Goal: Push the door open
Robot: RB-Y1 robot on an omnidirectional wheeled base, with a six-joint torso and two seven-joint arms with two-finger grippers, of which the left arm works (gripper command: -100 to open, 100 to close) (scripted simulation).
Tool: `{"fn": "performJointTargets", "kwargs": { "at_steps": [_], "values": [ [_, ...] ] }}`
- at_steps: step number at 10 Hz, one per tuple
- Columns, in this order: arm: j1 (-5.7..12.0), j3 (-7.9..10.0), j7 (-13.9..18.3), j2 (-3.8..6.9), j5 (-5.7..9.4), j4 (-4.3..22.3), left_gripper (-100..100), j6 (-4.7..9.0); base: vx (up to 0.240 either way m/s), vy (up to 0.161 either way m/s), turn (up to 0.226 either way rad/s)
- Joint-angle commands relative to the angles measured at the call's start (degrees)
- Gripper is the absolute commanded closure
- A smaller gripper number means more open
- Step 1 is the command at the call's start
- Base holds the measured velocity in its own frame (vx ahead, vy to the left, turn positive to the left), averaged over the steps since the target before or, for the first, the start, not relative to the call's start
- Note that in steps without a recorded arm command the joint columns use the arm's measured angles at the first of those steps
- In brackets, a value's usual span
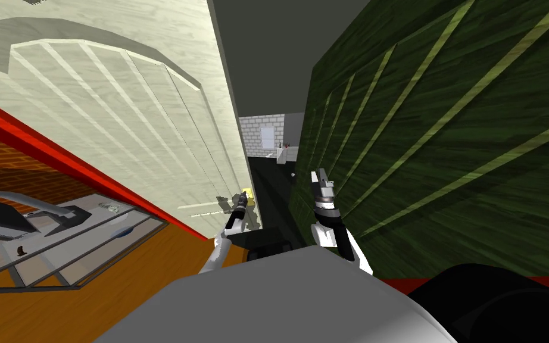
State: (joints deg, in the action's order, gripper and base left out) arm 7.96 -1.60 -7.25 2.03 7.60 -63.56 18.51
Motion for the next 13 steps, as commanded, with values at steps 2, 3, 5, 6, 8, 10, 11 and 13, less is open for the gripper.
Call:
{"fn": "performJointTargets", "kwargs": {
  "at_steps": [2, 3, 5, 6, 8, 10, 11, 13],
  "values": [
    [2.22, 1.42, -2.82, 0.93, 2.76, 2.27, 100, 2.25, 0.139, 0.010, 0.013],
    [2.58, 1.63, -3.52, 1.05, 3.47, 2.73, 100, 2.57, 0.132, 0.015, 0.060],
    [3.81, 2.36, -5.94, 1.34, 5.94, 4.34, 100, 3.68, 0.130, 0.030, 0.071],
    [3.81, 2.19, -5.11, 1.25, 5.48, 4.42, -100, 3.19, -0.056, -0.047, 0.062],
    [3.85, 2.27, -5.10, 1.06, 5.64, 4.26, -100, 2.71, -0.179, -0.096, 0.032],
    [3.91, 2.37, -5.07, 0.53, 5.88, 4.01, -100, 2.00, -0.237, -0.090, 0.044],
    [3.93, 2.43, -5.06, 0.16, 6.00, 3.89, -100, 1.65, -0.208, -0.081, 0.041],
    [4.00, 2.55, -5.03, -1.03, 6.26, 3.62, -100, 0.85, -0.201, -0.127, 0.050]
  ]
}}
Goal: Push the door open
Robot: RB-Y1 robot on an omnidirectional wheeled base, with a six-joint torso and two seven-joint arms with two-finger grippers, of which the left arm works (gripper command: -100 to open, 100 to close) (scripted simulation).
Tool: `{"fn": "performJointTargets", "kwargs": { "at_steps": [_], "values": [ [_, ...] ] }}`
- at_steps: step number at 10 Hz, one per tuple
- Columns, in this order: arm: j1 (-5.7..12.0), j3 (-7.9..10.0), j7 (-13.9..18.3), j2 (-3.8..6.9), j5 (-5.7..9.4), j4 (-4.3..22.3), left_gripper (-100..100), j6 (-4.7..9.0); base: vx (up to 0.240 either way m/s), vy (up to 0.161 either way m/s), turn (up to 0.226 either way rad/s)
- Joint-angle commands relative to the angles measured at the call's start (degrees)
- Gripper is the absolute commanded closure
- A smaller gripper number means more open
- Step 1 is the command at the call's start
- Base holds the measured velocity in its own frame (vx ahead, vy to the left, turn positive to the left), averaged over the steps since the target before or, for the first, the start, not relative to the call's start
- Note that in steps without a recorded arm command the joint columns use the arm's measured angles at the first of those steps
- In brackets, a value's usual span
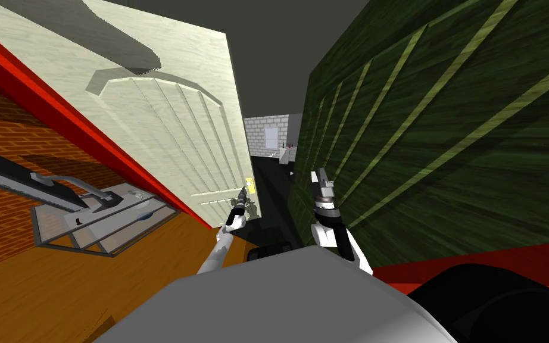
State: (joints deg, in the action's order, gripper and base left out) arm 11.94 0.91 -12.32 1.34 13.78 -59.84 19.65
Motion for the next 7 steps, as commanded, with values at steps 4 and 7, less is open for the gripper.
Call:
{"fn": "performJointTargets", "kwargs": {
  "at_steps": [4, 7],
  "values": [
    [0.04, 0.31, 0.01, 1.23, 0.02, 0.36, -100, 0.44, 0.087, -0.019, -0.014],
    [0.13, 0.66, 0.00, 1.25, 0.03, 0.78, -100, 1.02, 0.220, 0.005, -0.025]
  ]
}}
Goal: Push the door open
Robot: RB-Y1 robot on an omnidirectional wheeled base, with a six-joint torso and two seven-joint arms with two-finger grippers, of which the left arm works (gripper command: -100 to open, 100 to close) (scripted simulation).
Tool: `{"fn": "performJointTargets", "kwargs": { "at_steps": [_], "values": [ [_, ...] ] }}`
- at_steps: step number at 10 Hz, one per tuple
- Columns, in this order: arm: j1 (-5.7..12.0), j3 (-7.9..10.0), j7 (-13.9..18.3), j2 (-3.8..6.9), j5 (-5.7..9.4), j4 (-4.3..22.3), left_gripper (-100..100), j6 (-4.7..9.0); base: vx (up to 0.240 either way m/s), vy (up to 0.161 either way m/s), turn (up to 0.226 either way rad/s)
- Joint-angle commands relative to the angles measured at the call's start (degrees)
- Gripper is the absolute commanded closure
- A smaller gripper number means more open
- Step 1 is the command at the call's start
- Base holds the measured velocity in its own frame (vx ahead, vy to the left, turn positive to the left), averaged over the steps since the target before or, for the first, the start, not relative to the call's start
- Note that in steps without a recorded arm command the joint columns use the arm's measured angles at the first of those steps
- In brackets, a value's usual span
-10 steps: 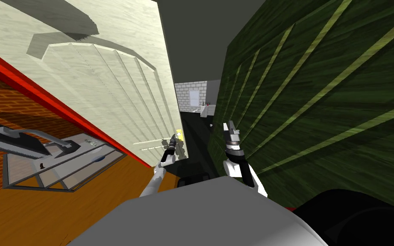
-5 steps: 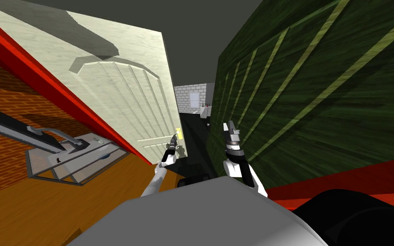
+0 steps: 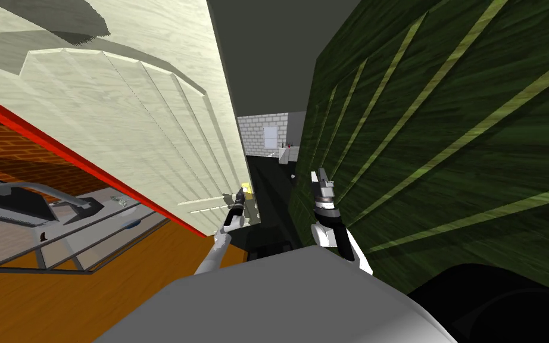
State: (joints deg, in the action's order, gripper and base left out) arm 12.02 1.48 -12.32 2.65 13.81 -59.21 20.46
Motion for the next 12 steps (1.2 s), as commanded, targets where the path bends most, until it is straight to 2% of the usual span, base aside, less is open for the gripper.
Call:
{"fn": "performJointTargets", "kwargs": {
  "at_steps": [1, 3, 4, 5, 10, 11, 12],
  "values": [
    [0.07, 0.18, -0.01, -0.26, 0.00, 0.27, -100, 0.36, 0.215, 0.020, -0.032],
    [0.12, 0.37, -0.01, -1.08, 0.01, 0.50, -100, 0.67, 0.186, -0.001, -0.020],
    [0.25, 0.32, 0.04, -0.75, 0.03, 0.64, -100, 0.64, 0.072, -0.005, -0.002],
    [0.25, 0.32, 0.04, -0.75, 0.03, 0.64, 100, 0.64, -0.007, 0.002, 0.006],
    [0.25, 0.32, 0.04, -0.75, 0.03, 0.64, 100, 0.64, -0.015, 0.001, -0.002],
    [0.98, 1.25, -1.81, -0.09, 1.64, 1.83, 100, 1.51, 0.093, 0.008, -0.014],
    [1.40, 1.74, -2.74, 0.17, 2.46, 2.36, 100, 2.00, 0.155, 0.016, -0.011]
  ]
}}
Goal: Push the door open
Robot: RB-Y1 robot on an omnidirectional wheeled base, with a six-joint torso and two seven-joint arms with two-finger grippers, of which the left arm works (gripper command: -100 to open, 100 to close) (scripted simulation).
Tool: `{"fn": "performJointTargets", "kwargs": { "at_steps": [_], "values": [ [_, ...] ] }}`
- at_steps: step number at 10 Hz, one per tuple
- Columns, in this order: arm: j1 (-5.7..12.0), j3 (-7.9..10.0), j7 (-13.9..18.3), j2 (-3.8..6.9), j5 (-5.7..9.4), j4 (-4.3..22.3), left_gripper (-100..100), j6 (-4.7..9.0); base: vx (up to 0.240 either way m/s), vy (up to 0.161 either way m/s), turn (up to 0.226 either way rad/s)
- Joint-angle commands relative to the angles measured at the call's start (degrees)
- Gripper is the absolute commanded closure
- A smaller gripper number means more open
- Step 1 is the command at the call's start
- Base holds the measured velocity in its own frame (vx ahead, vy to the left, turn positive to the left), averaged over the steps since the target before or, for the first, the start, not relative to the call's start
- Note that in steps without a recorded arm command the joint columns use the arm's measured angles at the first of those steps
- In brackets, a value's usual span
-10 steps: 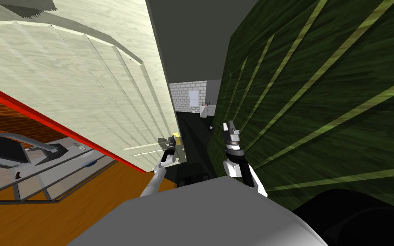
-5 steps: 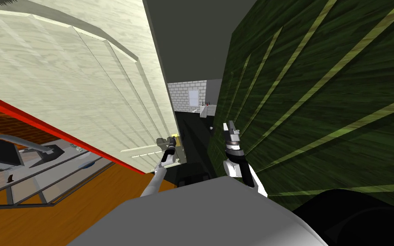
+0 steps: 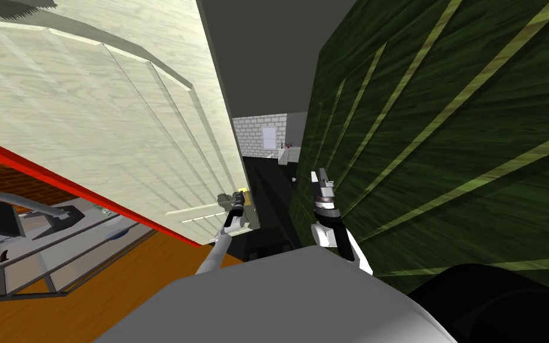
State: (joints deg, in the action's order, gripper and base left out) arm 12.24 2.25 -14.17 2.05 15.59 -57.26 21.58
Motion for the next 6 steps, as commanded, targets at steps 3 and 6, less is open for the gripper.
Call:
{"fn": "performJointTargets", "kwargs": {
  "at_steps": [3, 6],
  "values": [
    [2.19, 2.11, -3.06, 1.28, 2.59, 1.65, 100, 2.03, 0.129, 0.033, 0.002],
    [3.31, 2.82, -5.03, 1.68, 3.85, 2.77, -100, 2.26, 0.066, 0.059, 0.090]
  ]
}}
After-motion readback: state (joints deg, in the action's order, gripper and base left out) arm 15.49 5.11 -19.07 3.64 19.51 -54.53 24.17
